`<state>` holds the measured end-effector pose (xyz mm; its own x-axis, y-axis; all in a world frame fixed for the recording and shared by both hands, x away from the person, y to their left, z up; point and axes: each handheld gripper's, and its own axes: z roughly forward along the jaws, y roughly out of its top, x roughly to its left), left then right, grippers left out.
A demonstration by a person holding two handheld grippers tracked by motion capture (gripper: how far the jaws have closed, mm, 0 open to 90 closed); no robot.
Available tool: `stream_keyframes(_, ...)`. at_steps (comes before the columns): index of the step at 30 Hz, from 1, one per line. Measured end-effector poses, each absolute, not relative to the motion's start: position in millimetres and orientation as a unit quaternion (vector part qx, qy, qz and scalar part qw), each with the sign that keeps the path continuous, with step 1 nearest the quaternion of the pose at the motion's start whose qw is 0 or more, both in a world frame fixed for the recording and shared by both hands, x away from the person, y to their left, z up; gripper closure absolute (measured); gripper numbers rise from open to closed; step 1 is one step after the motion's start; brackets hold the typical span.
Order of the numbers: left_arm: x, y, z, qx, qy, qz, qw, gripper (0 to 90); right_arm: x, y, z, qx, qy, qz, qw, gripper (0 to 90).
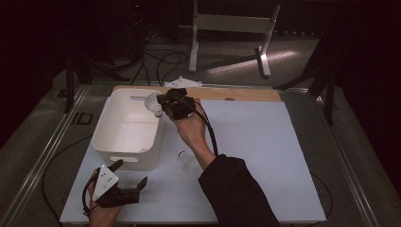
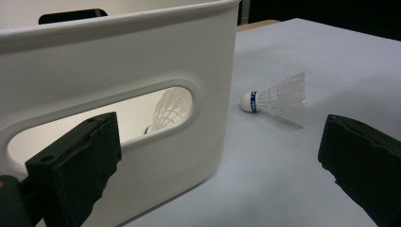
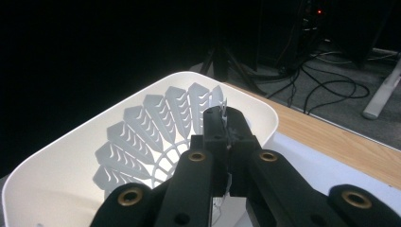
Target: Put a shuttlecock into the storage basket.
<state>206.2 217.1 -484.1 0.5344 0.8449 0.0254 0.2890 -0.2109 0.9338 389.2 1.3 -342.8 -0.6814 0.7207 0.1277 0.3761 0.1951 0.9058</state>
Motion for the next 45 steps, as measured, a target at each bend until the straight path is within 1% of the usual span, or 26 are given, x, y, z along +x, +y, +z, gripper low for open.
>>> stream_keyframes(26,206,218,-484,0.724,0.391,0.283,0.492,0.6,380,32,-345,0.338,0.769,0.523,0.146,89.7)
stream_keyframes(36,206,218,-484,0.724,0.391,0.283,0.493,0.6,378,37,-347,0.333,0.772,0.523,0.143,89.3)
stream_keyframes(37,206,218,-484,0.724,0.391,0.283,0.492,0.6,378,37,-347,0.333,0.771,0.524,0.142,87.2)
stream_keyframes(38,206,218,-484,0.724,0.390,0.284,0.492,0.6,377,38,-347,0.333,0.768,0.527,0.143,79.9)
stream_keyframes(40,206,219,-484,0.724,0.391,0.284,0.492,0.6,378,36,-346,0.332,0.760,0.541,0.141,60.0)
stream_keyframes(42,206,219,-484,0.724,0.391,0.284,0.492,0.6,379,34,-346,0.338,0.755,0.544,0.141,42.8)
stream_keyframes(43,206,219,-484,0.724,0.391,0.284,0.492,0.6,380,33,-346,0.341,0.756,0.539,0.145,37.4)
stream_keyframes(45,206,218,-484,0.724,0.391,0.284,0.492,0.6,380,31,-346,0.339,0.759,0.536,0.149,32.1)
